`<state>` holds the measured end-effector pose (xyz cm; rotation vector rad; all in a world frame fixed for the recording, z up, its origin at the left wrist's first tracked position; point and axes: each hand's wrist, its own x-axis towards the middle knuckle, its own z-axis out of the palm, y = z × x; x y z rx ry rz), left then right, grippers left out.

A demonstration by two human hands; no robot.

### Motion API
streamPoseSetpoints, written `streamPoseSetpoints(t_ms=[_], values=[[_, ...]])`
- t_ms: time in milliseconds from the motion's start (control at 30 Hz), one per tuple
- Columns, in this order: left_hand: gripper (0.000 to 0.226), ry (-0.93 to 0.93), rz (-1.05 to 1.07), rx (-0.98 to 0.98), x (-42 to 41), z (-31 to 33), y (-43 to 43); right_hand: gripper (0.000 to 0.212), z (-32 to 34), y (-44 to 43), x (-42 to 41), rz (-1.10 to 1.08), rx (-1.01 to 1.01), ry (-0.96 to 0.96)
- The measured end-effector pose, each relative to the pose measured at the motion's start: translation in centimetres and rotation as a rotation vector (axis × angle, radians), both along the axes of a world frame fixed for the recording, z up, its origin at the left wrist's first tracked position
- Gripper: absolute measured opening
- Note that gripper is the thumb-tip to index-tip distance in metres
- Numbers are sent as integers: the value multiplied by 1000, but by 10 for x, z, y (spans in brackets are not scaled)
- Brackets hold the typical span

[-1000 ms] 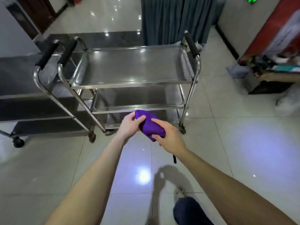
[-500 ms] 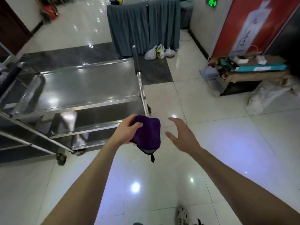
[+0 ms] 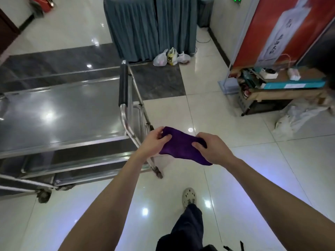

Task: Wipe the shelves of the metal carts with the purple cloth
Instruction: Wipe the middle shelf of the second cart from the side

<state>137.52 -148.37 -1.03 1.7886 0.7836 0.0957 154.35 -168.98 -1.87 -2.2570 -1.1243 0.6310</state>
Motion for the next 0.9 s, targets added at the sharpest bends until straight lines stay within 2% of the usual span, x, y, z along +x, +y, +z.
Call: streamPoseSetpoints(t_ms=[200,433,700,900], values=[[28,160,-102,7,122,-15,57,14,8,38,134,50,-176,-169],[28,269,-39,153,184,-8,148,18,-7,129,270,114,-275,-253],[33,468,135,305,258,-33,271,24,-38,329,402,366,-231,-186],[36,583,357,226,315,-16,326,17,-34,473,458,626,-195,-177]])
